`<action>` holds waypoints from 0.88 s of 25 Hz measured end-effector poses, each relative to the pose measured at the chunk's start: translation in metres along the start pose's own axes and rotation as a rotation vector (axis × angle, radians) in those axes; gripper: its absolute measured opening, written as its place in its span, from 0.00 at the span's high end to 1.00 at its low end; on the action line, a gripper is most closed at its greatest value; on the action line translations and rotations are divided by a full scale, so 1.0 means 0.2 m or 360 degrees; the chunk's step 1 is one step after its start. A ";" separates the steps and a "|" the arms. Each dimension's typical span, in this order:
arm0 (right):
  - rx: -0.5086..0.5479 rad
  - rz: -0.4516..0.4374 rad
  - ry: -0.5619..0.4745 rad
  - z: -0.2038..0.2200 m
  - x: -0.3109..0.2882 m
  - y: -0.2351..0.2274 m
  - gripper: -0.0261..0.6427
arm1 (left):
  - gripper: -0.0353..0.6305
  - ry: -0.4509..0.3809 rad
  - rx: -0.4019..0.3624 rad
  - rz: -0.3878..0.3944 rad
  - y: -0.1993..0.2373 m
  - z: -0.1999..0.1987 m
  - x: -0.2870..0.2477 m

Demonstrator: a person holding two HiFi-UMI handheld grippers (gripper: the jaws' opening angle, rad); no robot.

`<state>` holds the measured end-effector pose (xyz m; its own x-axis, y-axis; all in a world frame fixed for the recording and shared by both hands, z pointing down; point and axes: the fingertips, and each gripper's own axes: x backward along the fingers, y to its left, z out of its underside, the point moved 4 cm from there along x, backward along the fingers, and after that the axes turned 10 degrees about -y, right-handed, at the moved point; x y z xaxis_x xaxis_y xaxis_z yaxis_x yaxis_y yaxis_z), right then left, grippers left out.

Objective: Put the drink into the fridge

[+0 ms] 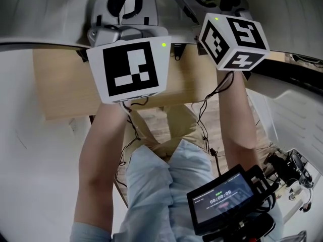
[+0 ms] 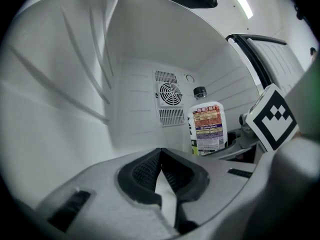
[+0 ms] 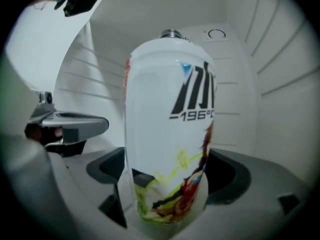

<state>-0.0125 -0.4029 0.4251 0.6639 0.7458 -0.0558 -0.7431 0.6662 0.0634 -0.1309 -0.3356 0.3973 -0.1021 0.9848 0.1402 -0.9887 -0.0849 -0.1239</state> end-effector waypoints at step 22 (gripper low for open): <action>0.0041 0.0043 -0.0132 -0.07 0.64 0.11 0.64 | 0.93 0.0019 -0.0080 -0.0073 -0.23 -0.17 0.35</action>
<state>0.0551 -0.2931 0.4049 0.6492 0.7601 0.0291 -0.7591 0.6448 0.0895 -0.0893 -0.2577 0.3798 -0.0552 0.9893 0.1349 -0.9854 -0.0322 -0.1670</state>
